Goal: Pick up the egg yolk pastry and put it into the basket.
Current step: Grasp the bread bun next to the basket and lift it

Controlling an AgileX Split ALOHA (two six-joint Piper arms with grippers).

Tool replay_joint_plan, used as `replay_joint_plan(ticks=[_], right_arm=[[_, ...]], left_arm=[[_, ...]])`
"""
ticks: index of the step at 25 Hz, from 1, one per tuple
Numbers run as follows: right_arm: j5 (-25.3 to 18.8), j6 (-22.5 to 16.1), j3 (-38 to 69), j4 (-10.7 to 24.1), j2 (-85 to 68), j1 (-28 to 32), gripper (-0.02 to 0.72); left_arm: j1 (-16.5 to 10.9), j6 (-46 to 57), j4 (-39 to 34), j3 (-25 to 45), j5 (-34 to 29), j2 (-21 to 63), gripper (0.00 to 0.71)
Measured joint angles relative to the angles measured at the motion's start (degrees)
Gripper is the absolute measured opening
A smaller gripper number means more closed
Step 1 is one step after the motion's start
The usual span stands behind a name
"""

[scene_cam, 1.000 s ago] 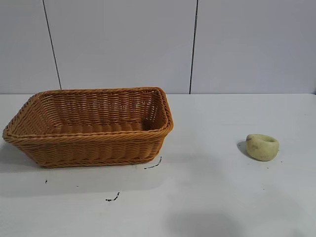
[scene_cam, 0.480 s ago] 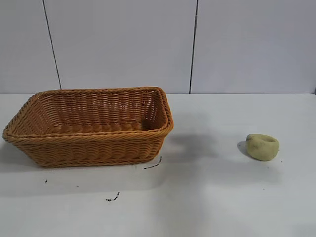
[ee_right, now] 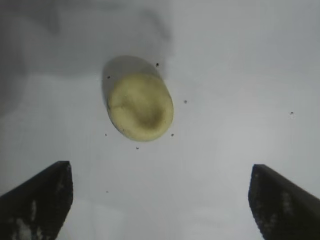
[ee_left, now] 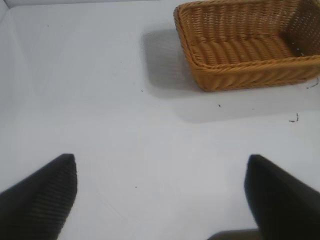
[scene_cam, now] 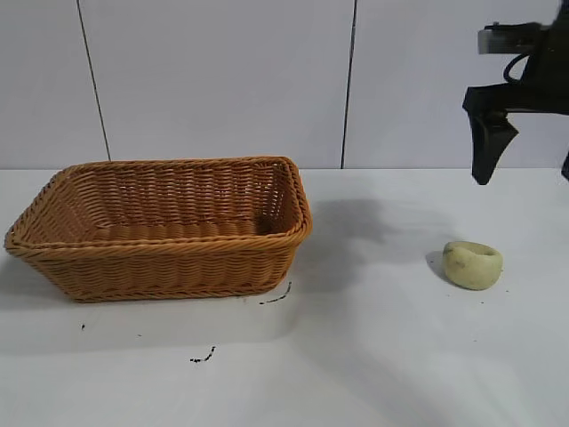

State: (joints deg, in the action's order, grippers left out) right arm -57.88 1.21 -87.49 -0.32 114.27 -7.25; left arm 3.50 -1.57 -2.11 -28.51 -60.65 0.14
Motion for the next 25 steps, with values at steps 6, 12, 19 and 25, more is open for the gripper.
replay_joint_plan(ticks=[6, 12, 19, 25], right_arm=[[1.38, 0.0, -0.13, 0.32, 3.51, 0.05, 0.685], [3.6, 0.0, -0.21, 0.64, 9.29, 0.17, 0.685], [5.76, 0.0, -0.21, 0.32, 12.7, 0.17, 0.682], [5.99, 0.17, -0.21, 0.32, 13.12, 0.17, 0.559]], left_arm=[[0.0, 0.0, 0.0, 0.0, 0.0, 0.0, 0.693], [0.0, 0.0, 0.0, 0.0, 0.0, 0.0, 0.693], [0.0, 0.0, 0.0, 0.0, 0.0, 0.0, 0.693], [0.0, 0.0, 0.0, 0.0, 0.0, 0.0, 0.693]])
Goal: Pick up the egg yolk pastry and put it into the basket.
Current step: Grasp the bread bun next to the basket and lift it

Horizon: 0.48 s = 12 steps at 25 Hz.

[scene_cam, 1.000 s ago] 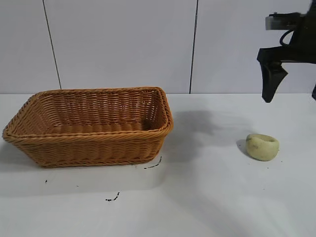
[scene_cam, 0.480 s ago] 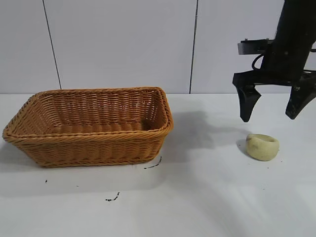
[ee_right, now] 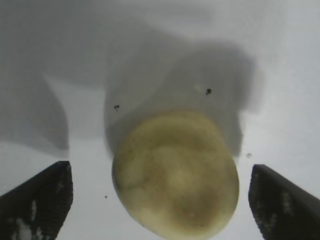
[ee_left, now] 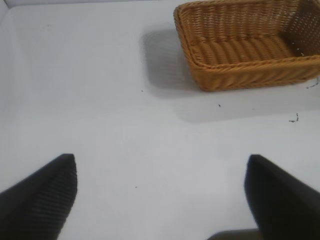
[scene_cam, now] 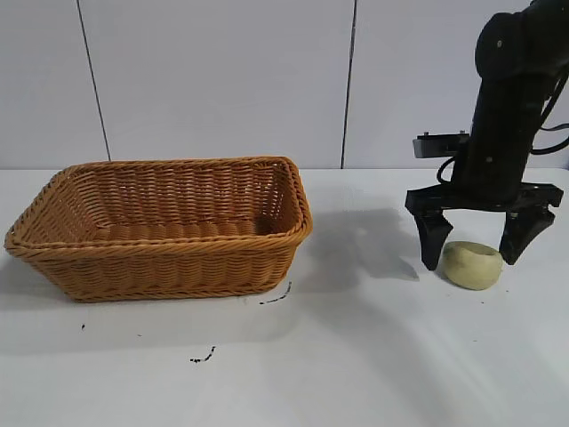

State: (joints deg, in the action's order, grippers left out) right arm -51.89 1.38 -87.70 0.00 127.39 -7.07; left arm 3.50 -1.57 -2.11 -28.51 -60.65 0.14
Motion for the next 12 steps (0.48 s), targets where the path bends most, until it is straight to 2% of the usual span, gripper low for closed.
replay_joint_plan(ticks=[1, 4, 6, 8, 12], right_arm=[[0.0, 0.02, 0.0, 0.0, 0.0, 0.0, 0.51], [0.22, 0.02, 0.0, 0.0, 0.0, 0.0, 0.296], [0.94, 0.02, 0.0, 0.0, 0.0, 0.0, 0.203], [1.32, 0.02, 0.0, 0.32, -0.05, 0.0, 0.165], [1.28, 0.02, -0.04, 0.37, -0.29, 0.0, 0.148]], left_arm=[[0.0, 0.0, 0.0, 0.0, 0.0, 0.0, 0.693], [0.0, 0.0, 0.0, 0.0, 0.0, 0.0, 0.693], [0.0, 0.0, 0.0, 0.0, 0.0, 0.0, 0.693], [0.0, 0.0, 0.0, 0.0, 0.0, 0.0, 0.693], [0.0, 0.0, 0.0, 0.0, 0.0, 0.0, 0.693]])
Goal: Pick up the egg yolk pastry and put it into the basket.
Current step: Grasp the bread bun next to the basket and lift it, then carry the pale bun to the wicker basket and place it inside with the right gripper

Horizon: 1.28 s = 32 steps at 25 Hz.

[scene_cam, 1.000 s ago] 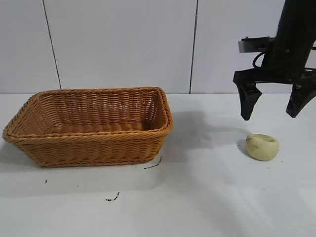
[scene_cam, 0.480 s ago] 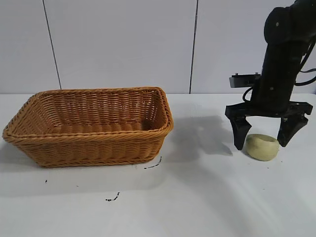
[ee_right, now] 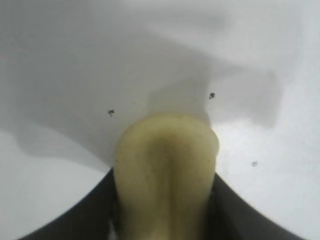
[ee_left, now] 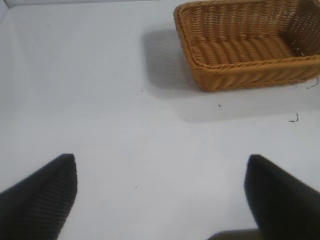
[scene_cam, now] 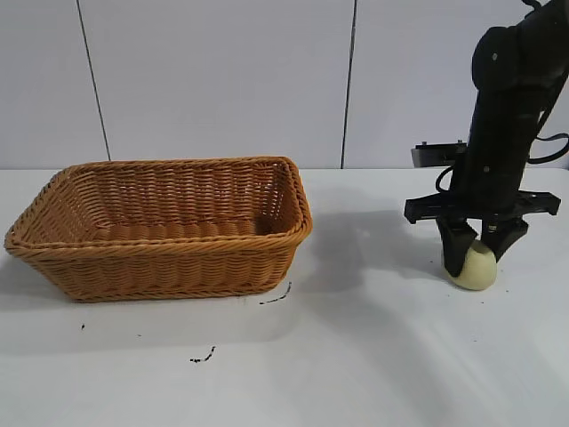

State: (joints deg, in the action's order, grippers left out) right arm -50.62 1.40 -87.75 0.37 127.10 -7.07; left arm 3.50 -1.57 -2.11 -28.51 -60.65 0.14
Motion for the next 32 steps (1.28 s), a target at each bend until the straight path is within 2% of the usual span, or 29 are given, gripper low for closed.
replay_joint_plan(ticks=[4, 12, 15, 23, 32], right_arm=[[-2.35, 0.04, -2.36, 0.0, -2.11, 0.0, 0.141], [-14.61, -0.01, -19.55, -0.74, -7.98, -2.37, 0.141], [-16.5, -0.01, -25.5, -0.82, -7.8, -5.18, 0.14], [-16.21, -1.03, -34.78, -0.89, -4.21, -15.76, 0.14], [-6.92, -2.2, -39.45, -1.27, 3.68, -30.02, 0.14]], left_arm=[[0.0, 0.0, 0.0, 0.0, 0.0, 0.0, 0.693], [0.0, 0.0, 0.0, 0.0, 0.0, 0.0, 0.693], [0.0, 0.0, 0.0, 0.0, 0.0, 0.0, 0.693], [0.0, 0.0, 0.0, 0.0, 0.0, 0.0, 0.693], [0.0, 0.0, 0.0, 0.0, 0.0, 0.0, 0.693]])
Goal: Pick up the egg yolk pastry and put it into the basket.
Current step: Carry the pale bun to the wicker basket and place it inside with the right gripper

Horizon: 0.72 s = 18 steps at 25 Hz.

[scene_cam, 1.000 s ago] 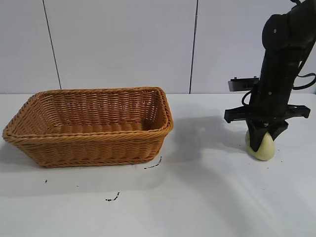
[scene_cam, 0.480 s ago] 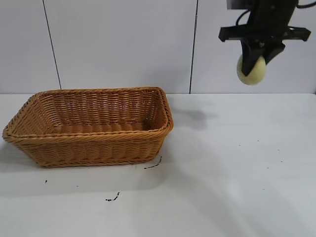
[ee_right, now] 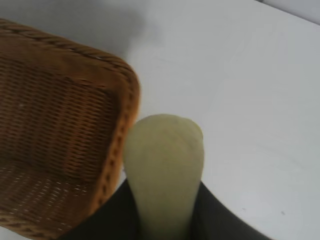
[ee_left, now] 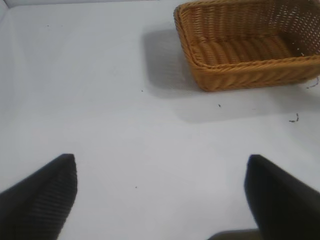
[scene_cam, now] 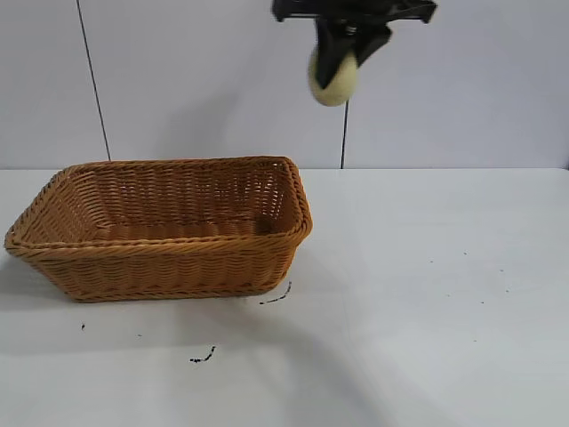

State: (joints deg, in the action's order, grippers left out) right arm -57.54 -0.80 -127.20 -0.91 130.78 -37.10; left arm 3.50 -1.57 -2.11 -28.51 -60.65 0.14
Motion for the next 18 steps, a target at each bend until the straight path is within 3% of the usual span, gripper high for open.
replay_joint_plan(ticks=[6, 12, 15, 18], right_arm=[[6.91, 0.0, 0.0, -0.25, 7.6, -1.91, 0.14], [8.54, -0.05, 0.0, -0.31, 12.99, -1.73, 0.153], [8.84, 0.06, 0.0, -0.38, 13.32, -1.73, 0.272], [9.25, 0.23, 0.0, -0.51, 12.93, -1.73, 0.501]], left_arm=[[0.0, 0.0, 0.0, 0.0, 0.0, 0.0, 0.693], [0.0, 0.0, 0.0, 0.0, 0.0, 0.0, 0.693], [0.0, 0.0, 0.0, 0.0, 0.0, 0.0, 0.693], [0.0, 0.0, 0.0, 0.0, 0.0, 0.0, 0.693]])
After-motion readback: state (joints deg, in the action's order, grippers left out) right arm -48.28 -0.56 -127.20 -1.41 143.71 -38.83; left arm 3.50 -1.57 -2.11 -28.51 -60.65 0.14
